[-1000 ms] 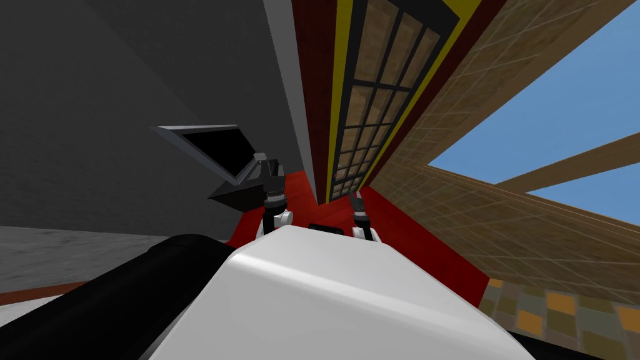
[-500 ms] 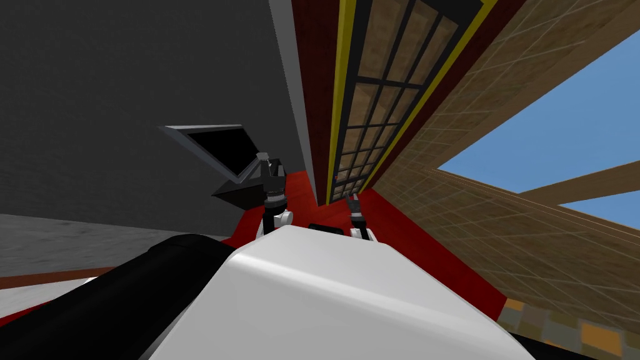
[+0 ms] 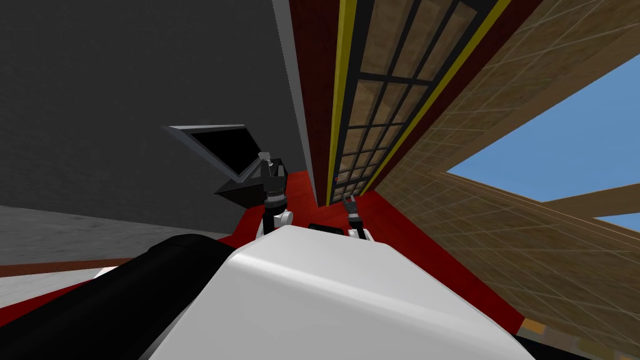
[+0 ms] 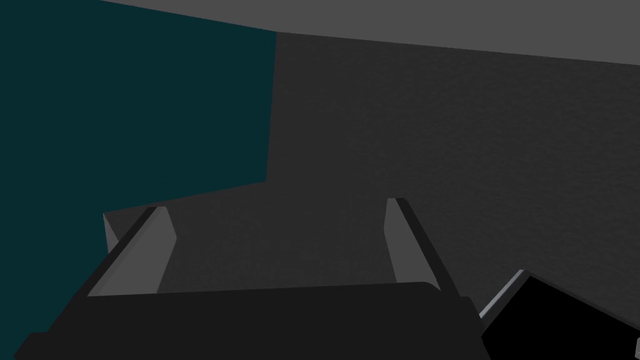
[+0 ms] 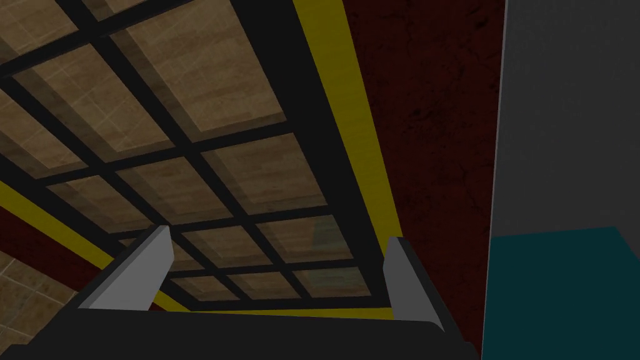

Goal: Pull the door open

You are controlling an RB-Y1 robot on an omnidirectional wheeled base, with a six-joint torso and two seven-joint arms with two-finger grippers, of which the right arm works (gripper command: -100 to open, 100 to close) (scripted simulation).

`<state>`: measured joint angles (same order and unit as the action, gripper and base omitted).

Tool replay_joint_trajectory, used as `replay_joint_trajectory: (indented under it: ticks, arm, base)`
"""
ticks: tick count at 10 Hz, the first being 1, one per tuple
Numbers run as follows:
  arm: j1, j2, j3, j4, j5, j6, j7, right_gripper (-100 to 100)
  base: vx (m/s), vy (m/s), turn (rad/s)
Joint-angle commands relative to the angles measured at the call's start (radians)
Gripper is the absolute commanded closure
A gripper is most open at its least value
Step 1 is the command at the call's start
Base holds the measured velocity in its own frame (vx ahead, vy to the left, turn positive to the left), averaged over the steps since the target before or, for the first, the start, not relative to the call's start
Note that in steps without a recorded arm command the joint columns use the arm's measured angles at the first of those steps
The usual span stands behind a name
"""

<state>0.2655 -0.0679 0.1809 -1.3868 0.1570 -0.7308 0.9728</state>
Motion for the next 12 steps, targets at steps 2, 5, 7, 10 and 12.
replay_joint_trajectory:
  ticks: [2,5,7,10,12]
  arm:
    - [-0.019,0.004,0.008,0.057,0.003,-0.009,0.053,-100]
    - [-0.037,0.013,0.022,0.122,0.008,-0.016,0.122,-100]
    - [-0.049,0.018,0.030,0.165,0.011,-0.020,0.168,-100]
    - [-0.065,0.029,0.042,0.224,0.015,-0.026,0.231,-100]
    - [-0.076,0.036,0.050,0.263,0.018,-0.030,0.272,-100]
  base:
    - [0.051,-0.036,0.048]
    - [0.067,-0.055,0.079]
    - [0.066,-0.063,0.066]
    - [0.064,-0.055,0.054]
    - [0.066,-0.048,0.054]
